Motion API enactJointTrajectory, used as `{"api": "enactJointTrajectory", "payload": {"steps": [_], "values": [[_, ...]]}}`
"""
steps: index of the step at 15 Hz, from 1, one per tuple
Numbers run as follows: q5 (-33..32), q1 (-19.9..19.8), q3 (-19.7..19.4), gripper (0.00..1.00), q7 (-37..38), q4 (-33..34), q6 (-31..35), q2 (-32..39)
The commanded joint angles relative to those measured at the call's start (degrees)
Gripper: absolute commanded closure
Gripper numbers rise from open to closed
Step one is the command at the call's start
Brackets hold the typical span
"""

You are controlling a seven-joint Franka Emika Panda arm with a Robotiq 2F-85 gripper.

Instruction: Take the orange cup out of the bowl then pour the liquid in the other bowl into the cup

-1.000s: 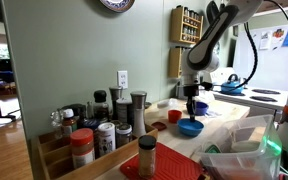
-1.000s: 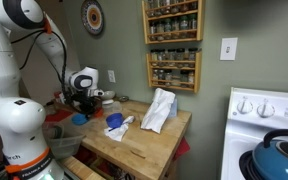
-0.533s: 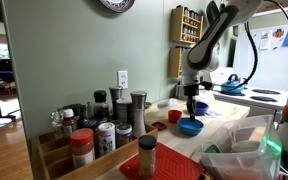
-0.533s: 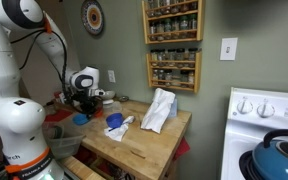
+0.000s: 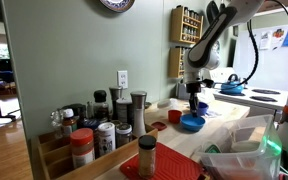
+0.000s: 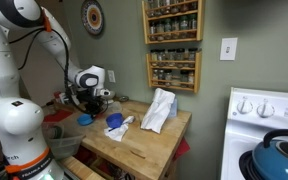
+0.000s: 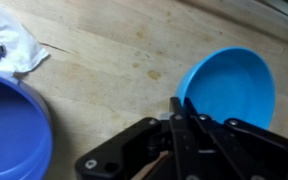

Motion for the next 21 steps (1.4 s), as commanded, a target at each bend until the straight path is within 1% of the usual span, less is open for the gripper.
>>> {"api": "enactJointTrajectory", "payload": {"steps": [1, 7, 10, 15, 21], "values": [[-0.85, -1.25, -1.13, 0.99, -3.09, -0.89, -3.79, -2.51], [-0.49, -1.9, -2.48, 0.99, -5.58, -0.61, -6.97, -3.66], [-0.66, -2.2, -3.09, 0.99, -5.43, -0.49, -7.93, -4.8], [-0.62, -2.57, -4.46, 0.99, -4.49, 0.41, -10.12, -6.9], [-1.42, -2.86, -5.76, 0.99, -0.98, 1.6, -10.8, -7.81]]}}
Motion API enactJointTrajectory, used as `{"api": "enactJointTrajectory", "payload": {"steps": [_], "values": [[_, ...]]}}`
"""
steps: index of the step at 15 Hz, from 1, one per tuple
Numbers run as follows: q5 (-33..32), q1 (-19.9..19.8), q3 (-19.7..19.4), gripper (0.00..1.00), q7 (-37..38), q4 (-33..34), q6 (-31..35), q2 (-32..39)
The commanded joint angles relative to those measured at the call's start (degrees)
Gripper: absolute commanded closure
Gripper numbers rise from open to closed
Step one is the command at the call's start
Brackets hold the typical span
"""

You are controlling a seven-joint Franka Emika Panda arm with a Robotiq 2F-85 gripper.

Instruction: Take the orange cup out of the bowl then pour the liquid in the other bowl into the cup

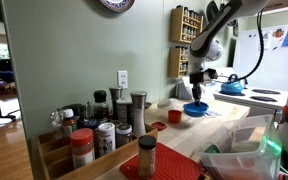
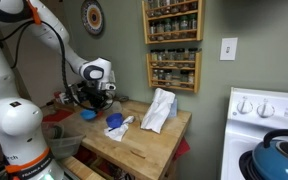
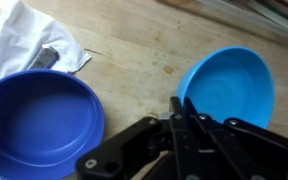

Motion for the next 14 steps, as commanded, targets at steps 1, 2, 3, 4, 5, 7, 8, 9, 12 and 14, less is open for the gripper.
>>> {"api": "enactJointTrajectory", "payload": {"steps": [1, 2, 3, 4, 5, 7, 8, 9, 12, 14], "values": [[-1.26, -0.33, -0.8, 0.99, 3.39, 0.75, -1.74, -1.2], [-1.44, -0.38, -0.88, 0.99, 4.51, 1.13, -1.65, -1.09], [-1.7, -0.45, -0.94, 0.99, 5.45, 1.39, -1.61, -1.02], [-2.36, -0.54, -0.98, 0.99, 6.55, 1.69, -1.46, -0.86], [-3.04, -0.63, -1.01, 0.99, 7.77, 1.94, -1.42, -0.68], [-4.01, -0.7, -1.09, 0.99, 9.51, 2.41, -1.64, -0.5], [-4.73, -0.8, -1.08, 0.99, 10.7, 2.64, -1.63, -0.38], [-5.01, -0.85, -1.1, 0.99, 11.37, 2.81, -1.68, -0.32], [-5.68, -0.89, -0.98, 0.99, 13.62, 3.38, -1.66, -0.08], [-6.29, -0.82, -0.85, 0.99, 15.04, 3.62, -1.59, 0.04]]}}
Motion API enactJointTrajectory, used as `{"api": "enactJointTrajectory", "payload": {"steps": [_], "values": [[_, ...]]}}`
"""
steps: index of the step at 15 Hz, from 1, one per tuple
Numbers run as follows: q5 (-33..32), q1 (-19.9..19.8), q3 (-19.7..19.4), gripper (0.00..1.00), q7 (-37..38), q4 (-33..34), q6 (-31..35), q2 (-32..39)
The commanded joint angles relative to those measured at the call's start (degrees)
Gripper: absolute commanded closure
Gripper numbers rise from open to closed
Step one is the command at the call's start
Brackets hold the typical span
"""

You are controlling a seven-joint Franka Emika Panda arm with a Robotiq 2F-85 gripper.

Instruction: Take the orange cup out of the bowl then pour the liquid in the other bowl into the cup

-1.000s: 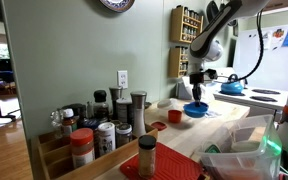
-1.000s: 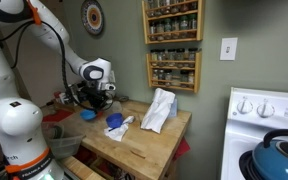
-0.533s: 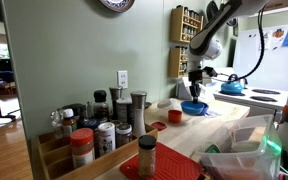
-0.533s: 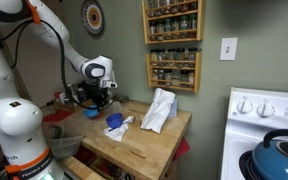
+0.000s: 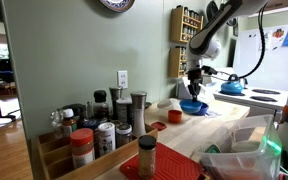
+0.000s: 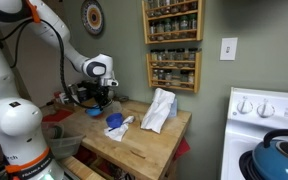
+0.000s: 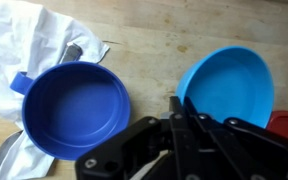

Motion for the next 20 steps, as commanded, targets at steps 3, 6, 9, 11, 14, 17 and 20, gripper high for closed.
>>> {"api": "enactJointTrajectory", "payload": {"steps": [3, 6, 9, 11, 14, 17, 20], "values": [[-2.91, -0.07, 0.11, 0.99, 4.91, 1.25, -1.55, 0.34], [-3.91, 0.0, 0.28, 0.99, 7.31, 1.59, -1.42, 0.56], [-4.56, 0.08, 0.46, 0.99, 9.3, 1.86, -1.32, 0.8], [-5.03, 0.08, 0.58, 0.99, 10.79, 1.99, -1.2, 0.99], [-5.88, 0.1, 0.73, 0.99, 12.98, 2.12, -1.07, 1.17], [-6.89, 0.15, 0.93, 0.99, 15.13, 2.2, -1.13, 1.12], [-7.72, 0.21, 1.19, 0.99, 17.11, 2.38, -1.24, 1.08]]}}
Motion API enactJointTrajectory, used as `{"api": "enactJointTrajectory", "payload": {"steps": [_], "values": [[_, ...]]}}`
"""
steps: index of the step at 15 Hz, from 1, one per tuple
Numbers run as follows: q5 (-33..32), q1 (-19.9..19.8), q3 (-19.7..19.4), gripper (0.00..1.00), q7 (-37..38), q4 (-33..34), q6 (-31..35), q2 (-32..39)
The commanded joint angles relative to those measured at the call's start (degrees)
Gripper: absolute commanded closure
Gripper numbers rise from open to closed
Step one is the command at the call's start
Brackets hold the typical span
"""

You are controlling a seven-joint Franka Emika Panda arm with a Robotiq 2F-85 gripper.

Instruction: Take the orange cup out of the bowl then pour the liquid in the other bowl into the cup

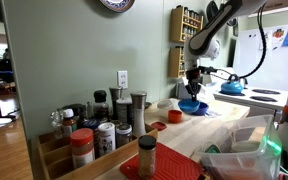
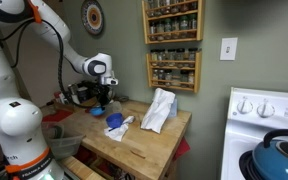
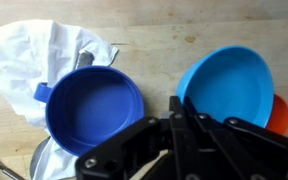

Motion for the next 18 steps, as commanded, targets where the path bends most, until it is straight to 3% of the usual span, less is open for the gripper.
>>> {"api": "enactJointTrajectory", "payload": {"steps": [1, 18], "values": [[-2.21, 0.19, 0.57, 0.99, 3.96, 1.01, -1.27, 0.3], [-7.91, 0.79, 2.43, 0.99, 11.31, 2.1, -2.31, -0.08]]}}
